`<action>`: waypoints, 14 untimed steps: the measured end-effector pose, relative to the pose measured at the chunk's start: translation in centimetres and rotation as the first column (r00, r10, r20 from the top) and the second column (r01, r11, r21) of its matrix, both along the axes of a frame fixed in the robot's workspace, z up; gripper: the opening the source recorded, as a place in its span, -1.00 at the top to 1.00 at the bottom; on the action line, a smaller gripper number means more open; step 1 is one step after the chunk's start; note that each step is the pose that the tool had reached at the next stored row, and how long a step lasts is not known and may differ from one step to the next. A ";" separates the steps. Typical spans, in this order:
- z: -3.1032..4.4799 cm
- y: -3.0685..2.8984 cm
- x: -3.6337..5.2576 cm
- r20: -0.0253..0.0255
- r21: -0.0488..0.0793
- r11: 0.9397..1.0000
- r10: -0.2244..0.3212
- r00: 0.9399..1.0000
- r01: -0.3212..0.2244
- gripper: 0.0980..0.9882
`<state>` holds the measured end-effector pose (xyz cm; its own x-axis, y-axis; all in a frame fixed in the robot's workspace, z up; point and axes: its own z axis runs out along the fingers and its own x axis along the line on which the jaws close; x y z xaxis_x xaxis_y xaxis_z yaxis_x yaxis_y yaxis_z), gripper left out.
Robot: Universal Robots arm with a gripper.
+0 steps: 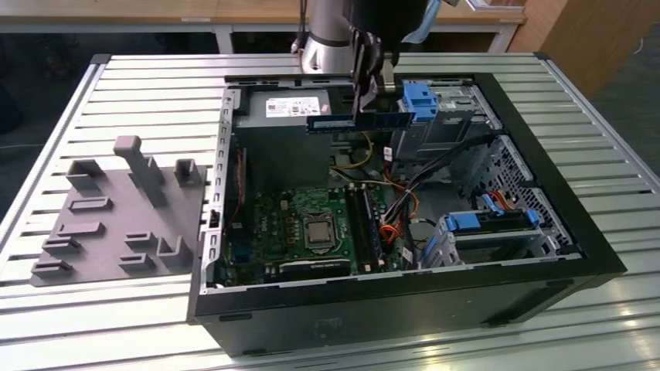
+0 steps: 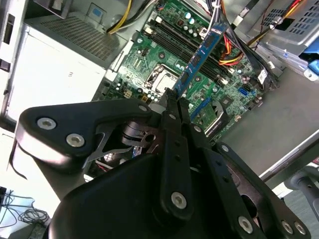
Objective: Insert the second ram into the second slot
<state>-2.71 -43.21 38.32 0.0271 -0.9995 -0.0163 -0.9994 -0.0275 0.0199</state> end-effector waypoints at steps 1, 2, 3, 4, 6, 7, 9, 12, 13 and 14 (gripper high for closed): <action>-0.01 -0.18 0.00 0.000 0.000 1.000 0.000 1.000 0.000 0.92; -0.02 -0.35 0.00 0.000 0.000 1.000 0.000 1.000 0.000 0.92; -0.03 -0.52 -0.01 0.000 0.000 1.000 0.000 1.000 0.000 0.92; -0.04 -0.66 0.00 0.000 0.000 1.000 0.000 1.000 0.000 0.92; -0.05 -0.92 -0.01 0.000 0.000 1.000 0.000 1.000 0.000 0.92; -0.06 -1.02 -0.01 0.000 0.000 1.000 0.000 1.000 0.000 0.92; -0.07 -1.22 0.00 0.000 0.000 1.000 0.000 1.000 0.000 0.92; -0.09 -1.58 -0.01 0.000 0.000 1.000 0.000 1.000 0.000 0.92; -0.10 -1.71 -0.01 0.000 0.000 1.000 0.000 1.000 0.000 0.92; -0.11 -1.82 -0.01 0.000 0.000 1.000 0.000 1.000 0.000 0.92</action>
<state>-2.72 -45.03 38.21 0.0271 -0.9995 -0.0165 -0.9994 -0.0274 0.0196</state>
